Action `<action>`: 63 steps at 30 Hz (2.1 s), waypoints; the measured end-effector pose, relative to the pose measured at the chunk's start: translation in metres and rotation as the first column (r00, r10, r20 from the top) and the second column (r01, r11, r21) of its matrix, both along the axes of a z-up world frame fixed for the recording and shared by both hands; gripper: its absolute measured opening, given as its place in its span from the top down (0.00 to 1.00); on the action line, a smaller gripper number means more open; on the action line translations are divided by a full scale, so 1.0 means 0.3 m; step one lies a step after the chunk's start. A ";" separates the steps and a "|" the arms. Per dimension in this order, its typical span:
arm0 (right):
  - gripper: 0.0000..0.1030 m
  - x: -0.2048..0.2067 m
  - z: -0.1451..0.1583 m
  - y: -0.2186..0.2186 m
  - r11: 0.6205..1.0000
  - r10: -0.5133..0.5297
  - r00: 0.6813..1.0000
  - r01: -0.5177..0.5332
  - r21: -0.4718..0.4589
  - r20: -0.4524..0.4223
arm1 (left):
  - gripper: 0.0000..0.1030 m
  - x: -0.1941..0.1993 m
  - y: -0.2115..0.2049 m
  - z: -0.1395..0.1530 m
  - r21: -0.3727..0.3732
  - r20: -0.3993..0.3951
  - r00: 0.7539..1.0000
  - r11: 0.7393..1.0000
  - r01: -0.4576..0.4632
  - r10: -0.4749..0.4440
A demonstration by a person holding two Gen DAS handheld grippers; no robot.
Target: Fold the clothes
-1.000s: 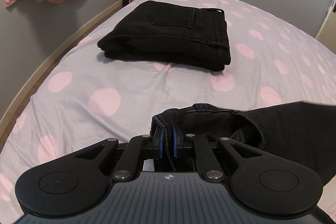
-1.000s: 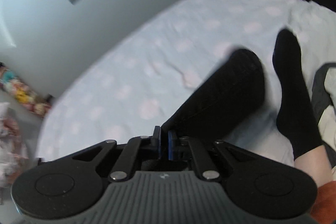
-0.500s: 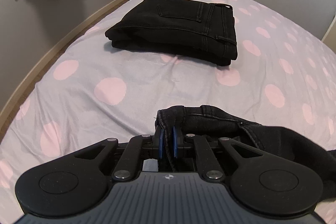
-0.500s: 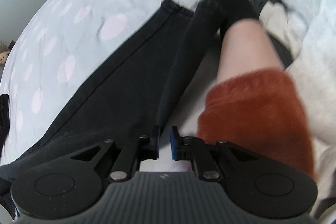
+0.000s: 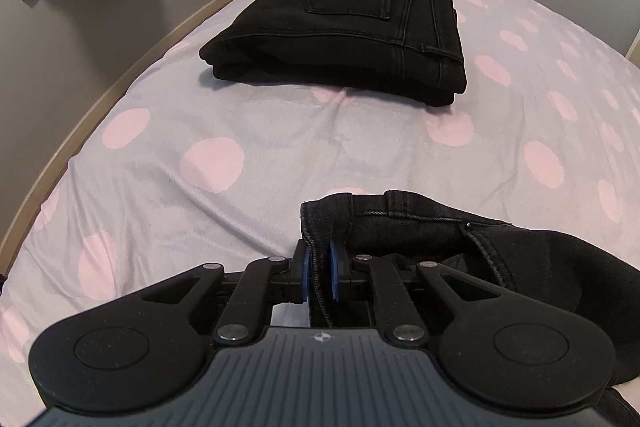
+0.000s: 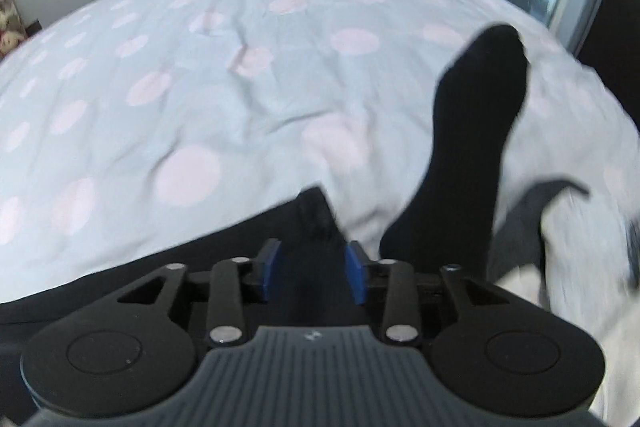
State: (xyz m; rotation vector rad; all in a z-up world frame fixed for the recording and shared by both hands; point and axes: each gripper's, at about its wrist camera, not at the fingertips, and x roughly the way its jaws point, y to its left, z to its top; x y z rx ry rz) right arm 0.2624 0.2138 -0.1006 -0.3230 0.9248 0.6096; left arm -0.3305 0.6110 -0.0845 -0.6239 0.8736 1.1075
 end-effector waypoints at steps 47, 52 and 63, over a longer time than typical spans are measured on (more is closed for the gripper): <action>0.84 -0.004 0.074 0.060 0.998 0.065 0.984 -0.068 0.010 0.163 | 0.91 0.026 -0.034 0.024 0.078 0.003 1.000 0.997 0.018 -0.018; 0.85 0.038 0.289 0.086 0.979 -0.185 0.937 0.150 0.140 0.295 | 0.91 0.041 -0.050 0.065 0.098 0.028 0.997 0.993 0.073 -0.076; 0.84 0.110 0.285 0.313 0.979 -0.201 0.916 0.201 0.037 0.348 | 0.90 0.193 0.088 0.027 0.170 -0.082 0.992 0.979 0.110 -0.098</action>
